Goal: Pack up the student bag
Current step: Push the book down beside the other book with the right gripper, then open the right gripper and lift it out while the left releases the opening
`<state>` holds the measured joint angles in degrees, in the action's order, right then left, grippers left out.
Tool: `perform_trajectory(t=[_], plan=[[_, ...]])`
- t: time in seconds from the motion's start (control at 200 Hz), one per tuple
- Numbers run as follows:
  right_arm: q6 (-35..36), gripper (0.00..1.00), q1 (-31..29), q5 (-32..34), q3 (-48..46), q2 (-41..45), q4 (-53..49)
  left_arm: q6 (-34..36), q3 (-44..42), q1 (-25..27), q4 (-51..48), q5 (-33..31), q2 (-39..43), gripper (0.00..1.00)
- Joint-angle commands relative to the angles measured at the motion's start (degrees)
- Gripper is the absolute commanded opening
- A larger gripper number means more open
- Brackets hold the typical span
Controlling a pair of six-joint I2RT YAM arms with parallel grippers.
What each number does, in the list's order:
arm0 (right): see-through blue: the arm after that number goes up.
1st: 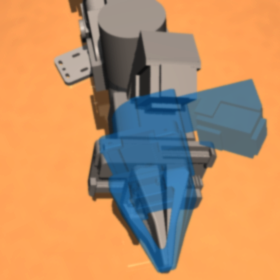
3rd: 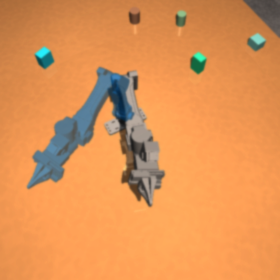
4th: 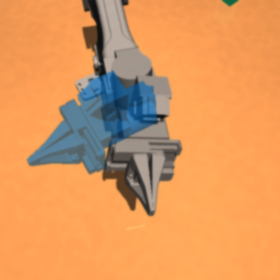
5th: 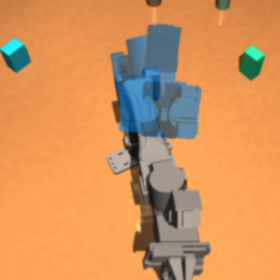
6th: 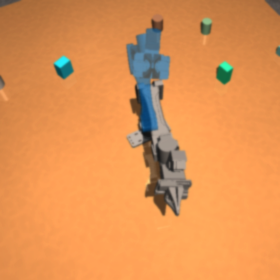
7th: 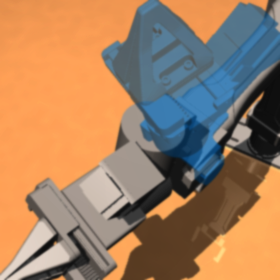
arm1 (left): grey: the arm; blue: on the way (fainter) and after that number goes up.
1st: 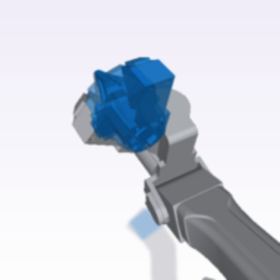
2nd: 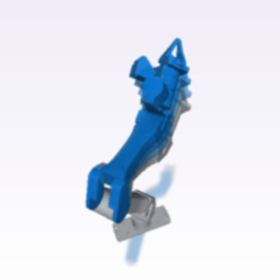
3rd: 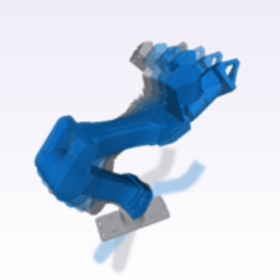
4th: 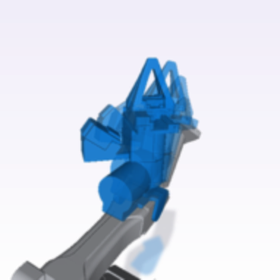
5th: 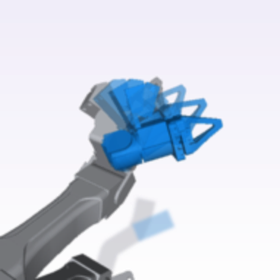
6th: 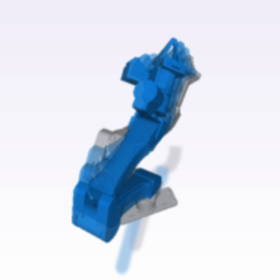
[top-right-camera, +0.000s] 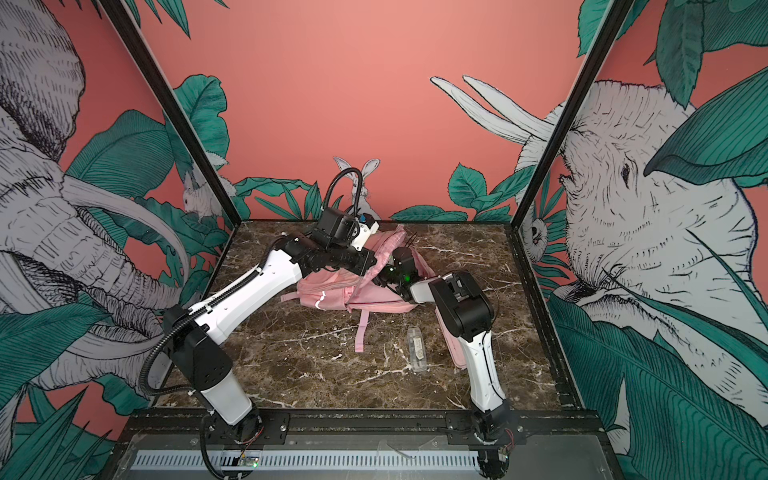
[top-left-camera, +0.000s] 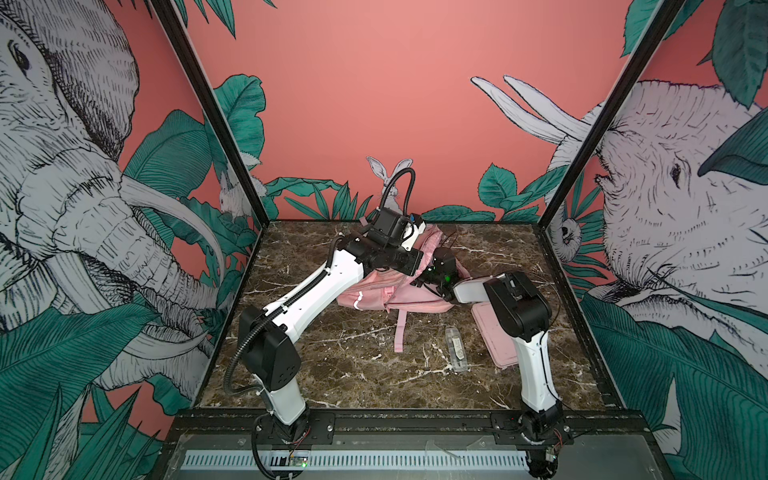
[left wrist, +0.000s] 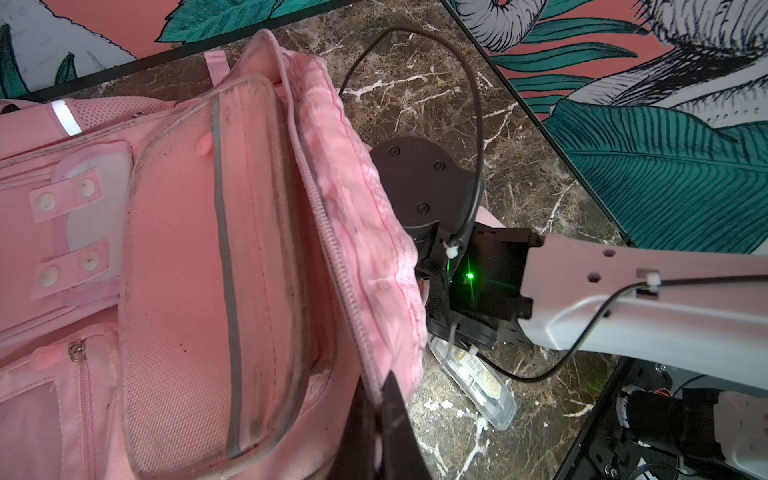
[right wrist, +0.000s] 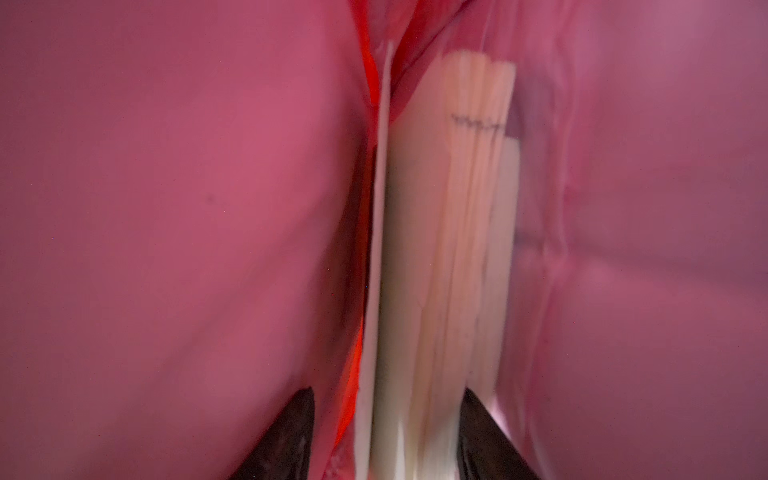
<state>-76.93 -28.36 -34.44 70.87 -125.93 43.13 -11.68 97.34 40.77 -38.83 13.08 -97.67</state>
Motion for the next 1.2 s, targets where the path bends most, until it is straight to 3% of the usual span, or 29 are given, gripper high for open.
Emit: perform_trajectory(t=[0.0, 0.62, 0.745, 0.85, 0.975, 1.195], plan=[[3.6, 0.52, 0.4, 0.5, -0.7, 3.2, -2.3, -0.8, 0.0, -0.1, 4.0, 1.5, 5.0, 0.00], [4.4, 0.05, 0.7, -0.3, 3.2, 0.6, -3.9, -1.8, -1.2, -0.1, 5.4, 2.4, 4.9, 0.00], [4.0, 0.06, 0.5, -0.5, 3.9, -0.3, -3.8, -1.9, -1.3, -0.1, 5.6, 2.6, 4.6, 0.00], [4.2, 0.19, 0.6, -0.7, 3.3, 0.1, -3.8, -1.9, -1.3, -0.1, 5.8, 2.6, 4.4, 0.00], [4.5, 0.28, 1.7, -0.9, -1.0, 2.7, -2.4, -2.2, -1.5, -0.1, 6.2, 2.7, 3.9, 0.00], [7.7, 0.35, 3.8, -0.8, -11.1, 11.1, -3.2, -3.6, -1.8, -0.1, 8.1, 5.2, 1.1, 0.00]])
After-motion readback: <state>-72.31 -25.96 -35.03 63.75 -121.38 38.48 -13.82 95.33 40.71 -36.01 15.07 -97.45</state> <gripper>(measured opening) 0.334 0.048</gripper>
